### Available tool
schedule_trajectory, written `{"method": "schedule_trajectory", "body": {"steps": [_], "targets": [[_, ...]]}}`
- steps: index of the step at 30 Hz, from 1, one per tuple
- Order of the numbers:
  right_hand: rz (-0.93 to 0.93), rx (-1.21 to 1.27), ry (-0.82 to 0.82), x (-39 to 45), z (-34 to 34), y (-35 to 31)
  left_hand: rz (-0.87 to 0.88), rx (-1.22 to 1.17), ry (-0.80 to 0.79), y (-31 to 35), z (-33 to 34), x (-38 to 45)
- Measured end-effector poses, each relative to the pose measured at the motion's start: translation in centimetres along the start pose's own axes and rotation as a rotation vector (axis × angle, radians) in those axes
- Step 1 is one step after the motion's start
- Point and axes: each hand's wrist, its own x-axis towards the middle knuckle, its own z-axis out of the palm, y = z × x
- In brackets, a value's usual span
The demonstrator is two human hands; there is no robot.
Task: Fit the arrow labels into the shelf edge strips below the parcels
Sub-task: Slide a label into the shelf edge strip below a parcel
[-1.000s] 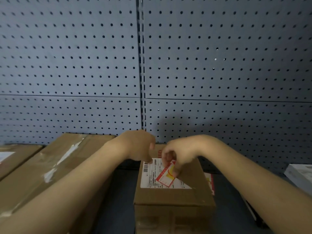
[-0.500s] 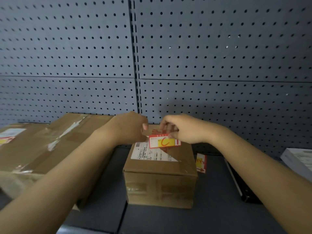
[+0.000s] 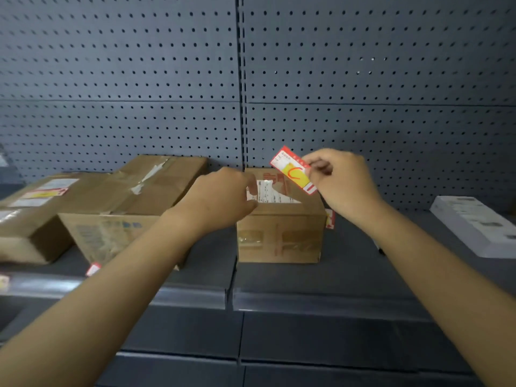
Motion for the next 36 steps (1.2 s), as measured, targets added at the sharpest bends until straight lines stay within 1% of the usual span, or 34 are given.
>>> {"method": "schedule_trajectory", "body": {"steps": [4, 7, 10, 13, 16, 20, 23, 28, 31, 36], "targets": [[0.044, -0.065, -0.132, -4.4, 0.5, -0.8, 0.021, -0.039, -0.100, 0.1, 1.3, -3.5], [0.079, -0.101, -0.227, -6.8, 0.9, -0.2, 0.009, -0.023, -0.169, 0.3, 2.6, -5.1], [0.084, -0.104, -0.346, -8.3, 1.5, 0.9, 0.002, 0.023, -0.251, 0.8, 4.6, -6.2], [0.083, -0.091, -0.450, -9.5, 2.5, 2.3, -0.022, -0.013, -0.328, 1.5, 6.9, -7.2], [0.085, -0.066, -0.516, -10.5, 3.2, 3.3, -0.006, -0.028, -0.408, 2.1, 8.6, -7.8], [0.084, -0.071, -0.554, -11.3, 3.8, 4.0, -0.018, -0.009, -0.468, 2.6, 10.3, -7.9], [0.096, -0.089, -0.588, -11.4, 4.2, 4.3, -0.015, 0.008, -0.477, 2.8, 10.9, -7.8], [0.084, -0.078, -0.566, -11.3, 4.9, 4.0, 0.011, 0.032, -0.491, 2.8, 11.1, -7.6], [0.057, -0.133, -0.532, -11.4, 5.6, 3.7, 0.020, 0.030, -0.490, 2.8, 11.2, -8.0], [0.012, -0.229, -0.577, -11.9, 6.6, 3.3, 0.034, 0.018, -0.467, 2.6, 11.1, -8.6]]}}
